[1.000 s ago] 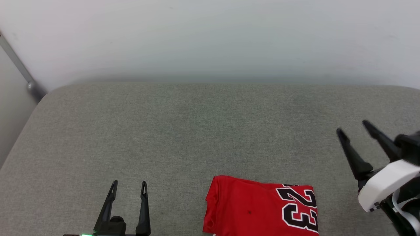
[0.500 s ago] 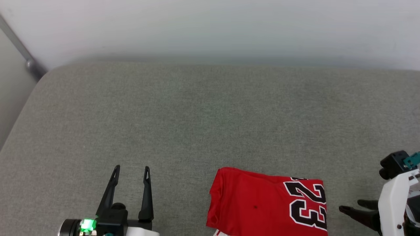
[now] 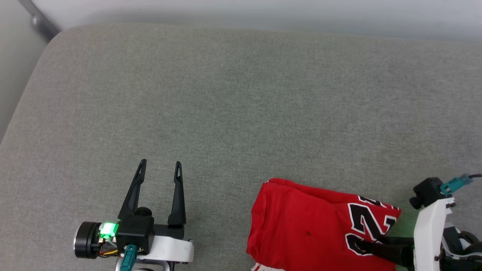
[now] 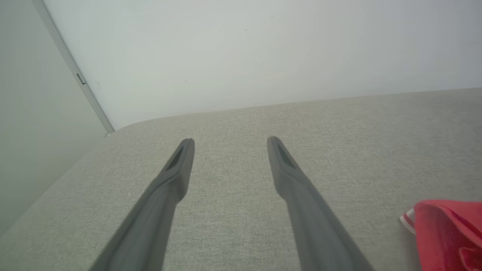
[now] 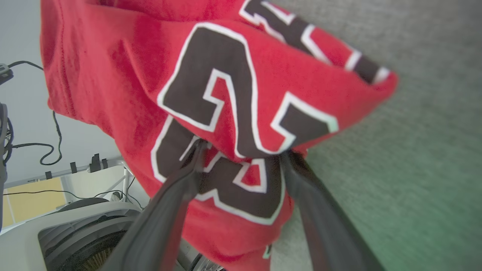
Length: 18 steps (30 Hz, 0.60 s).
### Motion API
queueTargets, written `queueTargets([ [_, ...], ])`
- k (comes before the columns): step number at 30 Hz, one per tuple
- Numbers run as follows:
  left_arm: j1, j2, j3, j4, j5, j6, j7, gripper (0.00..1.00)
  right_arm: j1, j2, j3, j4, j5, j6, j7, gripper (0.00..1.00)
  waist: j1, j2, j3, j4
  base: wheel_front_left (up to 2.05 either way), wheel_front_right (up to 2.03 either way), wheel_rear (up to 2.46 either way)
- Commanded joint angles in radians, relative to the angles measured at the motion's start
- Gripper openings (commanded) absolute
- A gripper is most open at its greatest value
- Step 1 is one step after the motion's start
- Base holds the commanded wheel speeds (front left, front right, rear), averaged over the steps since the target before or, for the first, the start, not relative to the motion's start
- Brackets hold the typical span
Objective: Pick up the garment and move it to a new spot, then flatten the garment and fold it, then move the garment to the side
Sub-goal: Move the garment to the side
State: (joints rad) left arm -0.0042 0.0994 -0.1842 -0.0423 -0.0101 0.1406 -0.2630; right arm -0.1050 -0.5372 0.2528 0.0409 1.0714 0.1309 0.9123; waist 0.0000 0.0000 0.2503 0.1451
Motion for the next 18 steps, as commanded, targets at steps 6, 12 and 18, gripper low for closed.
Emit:
queueTargets([
  [6, -0.032, -0.009, -0.007, 0.005, 0.002, 0.000, -0.002, 1.00, 0.000, 0.030, 0.102, 0.015, 0.018, -0.001, 0.008, 1.00, 0.0000, 0.0000, 0.046, 0.031, 0.00, 0.00, 0.00],
  [12, -0.018, -0.008, 0.000, 0.016, 0.003, 0.005, -0.002, 1.00, -0.023, -0.012, 0.139, -0.023, 0.016, -0.001, -0.042, 0.00, 0.0000, 0.0000, 0.021, 0.024, 0.00, 0.00, 0.00],
  [18, 0.013, -0.001, 0.012, 0.011, 0.002, 0.009, -0.002, 1.00, -0.096, -0.066, 0.174, -0.092, -0.007, -0.001, -0.107, 0.00, 0.0000, 0.0000, -0.032, -0.030, 0.00, 0.00, 0.00],
])
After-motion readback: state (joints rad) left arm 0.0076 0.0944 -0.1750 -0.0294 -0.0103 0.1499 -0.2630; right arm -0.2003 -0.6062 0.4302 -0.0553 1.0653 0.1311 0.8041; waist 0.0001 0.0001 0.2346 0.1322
